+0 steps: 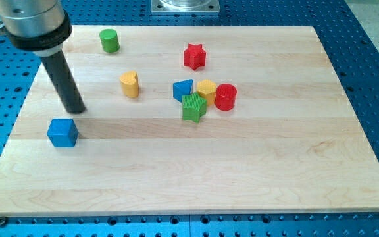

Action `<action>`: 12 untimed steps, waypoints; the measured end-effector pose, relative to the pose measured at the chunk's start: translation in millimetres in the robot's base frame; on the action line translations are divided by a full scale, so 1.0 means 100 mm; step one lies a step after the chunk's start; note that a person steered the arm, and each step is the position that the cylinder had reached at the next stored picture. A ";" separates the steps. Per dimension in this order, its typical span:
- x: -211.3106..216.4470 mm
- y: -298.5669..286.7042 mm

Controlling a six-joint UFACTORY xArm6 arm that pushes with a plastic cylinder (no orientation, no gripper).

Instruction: Put the yellow heart vertically above the yellow hexagon

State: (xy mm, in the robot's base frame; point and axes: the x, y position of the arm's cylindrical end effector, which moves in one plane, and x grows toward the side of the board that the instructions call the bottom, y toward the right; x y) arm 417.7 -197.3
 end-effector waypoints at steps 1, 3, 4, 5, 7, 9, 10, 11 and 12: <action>-0.26 0.58; -0.54 0.74; -0.83 1.05; -0.83 1.45; -1.22 0.70; -0.53 1.09; -0.52 1.62; -0.53 1.62; -0.53 1.58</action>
State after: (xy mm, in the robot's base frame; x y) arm 364.4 -39.7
